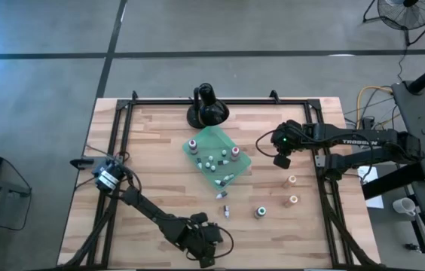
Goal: Pick & Place food coloring
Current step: Put the small black food coloring bottle into the green bin
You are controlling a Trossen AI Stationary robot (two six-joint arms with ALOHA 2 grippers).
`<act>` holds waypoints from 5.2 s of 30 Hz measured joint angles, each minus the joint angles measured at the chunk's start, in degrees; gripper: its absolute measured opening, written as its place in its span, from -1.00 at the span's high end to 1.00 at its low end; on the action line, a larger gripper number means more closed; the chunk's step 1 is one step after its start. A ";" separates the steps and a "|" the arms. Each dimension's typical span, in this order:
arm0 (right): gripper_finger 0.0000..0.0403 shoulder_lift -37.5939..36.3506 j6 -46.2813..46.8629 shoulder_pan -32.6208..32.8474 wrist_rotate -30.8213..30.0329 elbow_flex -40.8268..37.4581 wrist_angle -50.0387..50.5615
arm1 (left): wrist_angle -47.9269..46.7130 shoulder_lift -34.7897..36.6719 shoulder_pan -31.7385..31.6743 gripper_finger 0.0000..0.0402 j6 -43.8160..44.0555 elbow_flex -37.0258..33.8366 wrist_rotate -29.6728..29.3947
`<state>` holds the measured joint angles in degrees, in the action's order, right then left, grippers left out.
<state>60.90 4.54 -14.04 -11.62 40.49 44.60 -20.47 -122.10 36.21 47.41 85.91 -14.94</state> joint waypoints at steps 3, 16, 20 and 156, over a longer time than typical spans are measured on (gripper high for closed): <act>0.81 0.00 0.00 0.00 0.00 0.00 -0.02 | 0.02 0.00 0.00 0.55 0.81 0.00 0.00; 0.81 0.00 -0.02 0.02 0.00 0.00 -0.04 | -3.17 -0.13 -0.39 0.59 3.97 0.17 -1.62; 0.81 0.00 -0.04 0.01 0.00 0.00 -0.06 | -3.56 -0.15 -0.52 0.69 3.89 0.17 -1.96; 0.81 0.00 4.48 0.02 0.02 -0.44 -0.46 | -34.99 9.55 -18.21 0.26 12.39 -25.25 58.74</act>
<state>60.90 9.02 -14.02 -11.60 40.05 44.14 -55.46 -112.55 18.00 59.80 60.66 43.80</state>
